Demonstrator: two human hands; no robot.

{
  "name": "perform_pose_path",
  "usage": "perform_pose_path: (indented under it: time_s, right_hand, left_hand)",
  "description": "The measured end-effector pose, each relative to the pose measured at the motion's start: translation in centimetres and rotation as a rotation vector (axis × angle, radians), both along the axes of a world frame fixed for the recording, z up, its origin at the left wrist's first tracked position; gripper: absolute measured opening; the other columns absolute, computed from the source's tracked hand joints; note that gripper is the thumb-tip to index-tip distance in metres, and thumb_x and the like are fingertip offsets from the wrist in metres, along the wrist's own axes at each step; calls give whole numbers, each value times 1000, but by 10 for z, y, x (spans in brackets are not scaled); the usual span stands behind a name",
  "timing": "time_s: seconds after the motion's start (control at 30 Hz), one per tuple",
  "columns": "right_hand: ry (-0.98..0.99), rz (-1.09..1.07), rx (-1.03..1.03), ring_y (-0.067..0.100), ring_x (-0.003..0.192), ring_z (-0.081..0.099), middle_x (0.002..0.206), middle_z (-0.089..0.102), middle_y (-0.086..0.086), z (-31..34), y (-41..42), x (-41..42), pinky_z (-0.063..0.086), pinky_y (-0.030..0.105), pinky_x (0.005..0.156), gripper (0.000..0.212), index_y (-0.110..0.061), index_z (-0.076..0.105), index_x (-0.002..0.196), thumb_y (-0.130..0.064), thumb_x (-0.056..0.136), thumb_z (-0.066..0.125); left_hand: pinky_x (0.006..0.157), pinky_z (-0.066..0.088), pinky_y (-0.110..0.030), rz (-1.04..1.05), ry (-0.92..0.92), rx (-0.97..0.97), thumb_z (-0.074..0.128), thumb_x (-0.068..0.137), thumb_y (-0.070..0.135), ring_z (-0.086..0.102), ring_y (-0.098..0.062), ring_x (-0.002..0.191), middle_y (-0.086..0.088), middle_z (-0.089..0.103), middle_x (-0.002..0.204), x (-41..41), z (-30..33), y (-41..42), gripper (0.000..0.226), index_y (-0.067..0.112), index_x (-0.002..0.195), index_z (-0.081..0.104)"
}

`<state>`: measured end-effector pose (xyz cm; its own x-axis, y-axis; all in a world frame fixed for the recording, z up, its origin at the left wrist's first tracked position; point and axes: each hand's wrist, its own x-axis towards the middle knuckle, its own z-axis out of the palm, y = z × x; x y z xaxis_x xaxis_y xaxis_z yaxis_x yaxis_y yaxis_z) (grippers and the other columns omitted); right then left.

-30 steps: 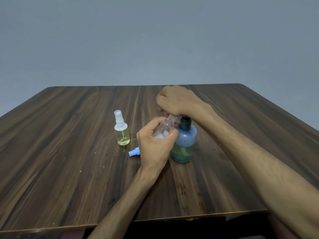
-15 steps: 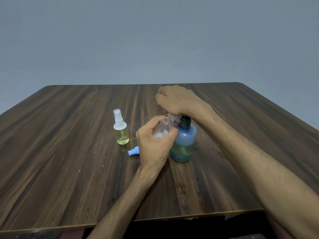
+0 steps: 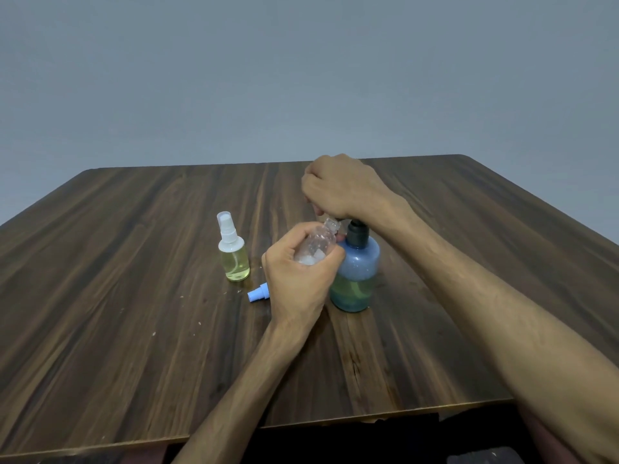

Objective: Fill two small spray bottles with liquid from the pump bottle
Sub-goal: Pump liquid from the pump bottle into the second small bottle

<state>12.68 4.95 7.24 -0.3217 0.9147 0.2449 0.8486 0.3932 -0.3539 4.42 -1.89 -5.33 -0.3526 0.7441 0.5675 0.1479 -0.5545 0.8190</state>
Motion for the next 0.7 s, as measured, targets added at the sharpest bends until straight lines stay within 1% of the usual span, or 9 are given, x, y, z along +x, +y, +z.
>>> perform_pose_path:
  time_s: [0.07,0.23,0.3,0.37,0.43,0.5,0.6,0.63,0.7]
  right_hand:
    - [9,9,32,28,78,68,90,81,11,5,1,0,55,37,80,29,-8,68,83,-21,90,43]
    - [-37,7,-3,28,84,70,89,80,9,-3,4,1,49,35,72,31,-4,67,85,-23,92,44]
    - [-45,17,28,26,78,65,91,80,11,-1,3,0,47,36,70,25,-11,62,79,-22,92,44]
    - [-7,19,71,26,72,60,92,80,13,2,1,1,53,37,74,23,-12,62,78,-20,91,45]
    - [11,4,52,28,76,65,92,80,12,3,4,2,55,38,78,30,-2,68,87,-20,92,44]
    - [-38,5,-25,26,79,66,95,81,12,0,4,0,54,38,77,34,1,71,95,-21,91,45]
    - [-48,17,40,23,72,56,93,79,15,1,3,-1,47,35,68,20,-10,59,78,-19,90,45]
    - [-29,18,76,23,71,54,91,79,15,3,3,0,45,34,66,19,-13,57,78,-18,91,44]
    - [-24,8,85,24,72,54,86,76,14,3,4,1,44,34,65,21,-9,58,80,-19,93,44]
  left_hand:
    - [77,60,-27,-1,11,2,75,79,3,74,-12,83,1,79,85,-1,0,-1,17,7,94,82]
    - [76,56,-27,1,-20,-16,74,77,4,71,-9,81,2,79,83,1,0,1,18,9,92,82]
    - [75,55,-26,4,-18,-17,75,78,3,69,-7,80,3,77,81,1,0,1,16,10,91,81]
    - [75,55,-24,-6,-20,-19,75,78,2,69,-6,80,4,78,82,0,0,0,17,10,91,81]
    - [75,55,-23,-9,-23,-17,75,78,0,70,-7,81,2,78,82,0,0,1,18,10,92,82]
    - [74,55,-23,2,-13,-17,74,77,-1,71,-8,81,0,78,83,1,0,1,19,9,92,82]
    - [74,57,-26,6,7,2,74,78,2,73,-19,81,-1,78,83,-1,-1,1,18,7,93,82]
    - [74,58,-26,5,5,5,74,78,3,74,-21,82,-1,78,84,-1,-1,0,18,7,94,82]
    - [74,57,-25,4,-5,-5,73,77,4,73,-16,81,-1,79,83,-1,-1,0,19,8,93,82]
